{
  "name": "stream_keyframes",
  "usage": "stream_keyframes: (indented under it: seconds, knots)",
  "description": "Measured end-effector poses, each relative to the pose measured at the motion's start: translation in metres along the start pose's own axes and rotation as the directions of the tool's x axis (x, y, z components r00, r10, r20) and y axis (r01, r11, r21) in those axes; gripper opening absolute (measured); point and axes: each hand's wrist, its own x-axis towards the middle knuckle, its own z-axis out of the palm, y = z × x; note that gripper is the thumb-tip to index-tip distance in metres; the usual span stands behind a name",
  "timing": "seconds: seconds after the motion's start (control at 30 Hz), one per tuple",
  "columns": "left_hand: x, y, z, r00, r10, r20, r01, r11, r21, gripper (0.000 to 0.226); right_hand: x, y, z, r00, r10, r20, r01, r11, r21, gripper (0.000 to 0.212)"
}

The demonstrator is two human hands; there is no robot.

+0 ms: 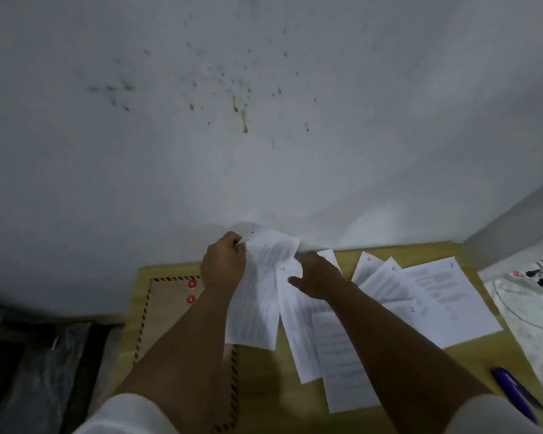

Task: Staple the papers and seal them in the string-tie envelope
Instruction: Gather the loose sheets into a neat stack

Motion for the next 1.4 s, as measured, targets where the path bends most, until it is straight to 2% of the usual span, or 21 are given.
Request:
stream_keyframes:
  seconds: [0.17, 0.27, 0.33, 0.43, 0.57, 0.67, 0.77, 0.83, 0.9, 0.97, 1.23, 1.3, 1.4]
  knots:
    - [-0.006, 0.04, -0.079, 0.983, 0.183, 0.008, -0.181, 0.98, -0.084, 0.012, -0.039, -0.039, -0.066, 0.965, -0.058, -0.257, 0.106, 0.978, 0.177, 0.067]
    - [-0.012, 0.071, -0.126, 0.955, 0.297, 0.007, -0.294, 0.947, -0.133, 0.012, -0.062, -0.063, -0.107, 0.88, -0.12, -0.46, 0.254, 0.936, 0.244, 0.061]
    - [-0.019, 0.091, -0.154, 0.935, 0.354, -0.012, -0.351, 0.921, -0.168, 0.012, -0.077, -0.076, -0.134, 0.803, -0.161, -0.573, 0.336, 0.917, 0.213, 0.058]
    - [-0.031, 0.114, -0.187, 0.91, 0.413, -0.041, -0.413, 0.894, -0.176, 0.013, -0.104, -0.093, -0.174, 0.729, -0.182, -0.66, 0.442, 0.862, 0.249, 0.043]
    - [-0.05, 0.139, -0.217, 0.888, 0.452, -0.08, -0.459, 0.867, -0.195, 0.018, -0.142, -0.111, -0.215, 0.705, -0.225, -0.673, 0.559, 0.76, 0.331, 0.011]
    - [-0.062, 0.151, -0.229, 0.887, 0.455, -0.076, -0.459, 0.856, -0.236, 0.017, -0.166, -0.115, -0.234, 0.678, -0.229, -0.698, 0.595, 0.729, 0.338, 0.007]
    - [-0.075, 0.159, -0.227, 0.884, 0.463, -0.06, -0.461, 0.843, -0.276, 0.012, -0.189, -0.105, -0.246, 0.67, -0.17, -0.723, 0.587, 0.717, 0.376, 0.007]
    - [-0.085, 0.165, -0.219, 0.881, 0.468, -0.07, -0.464, 0.825, -0.323, 0.006, -0.203, -0.09, -0.248, 0.687, -0.114, -0.718, 0.56, 0.712, 0.423, 0.009]
    - [-0.094, 0.174, -0.205, 0.86, 0.506, -0.072, -0.499, 0.802, -0.329, 0.029, -0.213, -0.072, -0.245, 0.707, -0.058, -0.705, 0.523, 0.713, 0.467, 0.013]
    - [-0.1, 0.184, -0.187, 0.822, 0.567, -0.059, -0.555, 0.772, -0.309, 0.041, -0.219, -0.052, -0.24, 0.725, -0.001, -0.689, 0.48, 0.718, 0.504, 0.014]
    - [-0.104, 0.207, -0.095, 0.706, 0.7, 0.11, -0.664, 0.708, -0.241, 0.044, -0.212, 0.05, -0.22, 0.802, 0.209, -0.559, 0.312, 0.652, 0.691, 0.022]
    - [-0.096, 0.209, -0.068, 0.698, 0.701, 0.15, -0.672, 0.712, -0.203, 0.05, -0.202, 0.074, -0.215, 0.831, 0.244, -0.5, 0.256, 0.63, 0.733, 0.019]
    - [-0.087, 0.21, -0.025, 0.722, 0.658, 0.215, -0.65, 0.751, -0.117, 0.053, -0.179, 0.111, -0.203, 0.867, 0.281, -0.41, 0.173, 0.604, 0.778, 0.013]
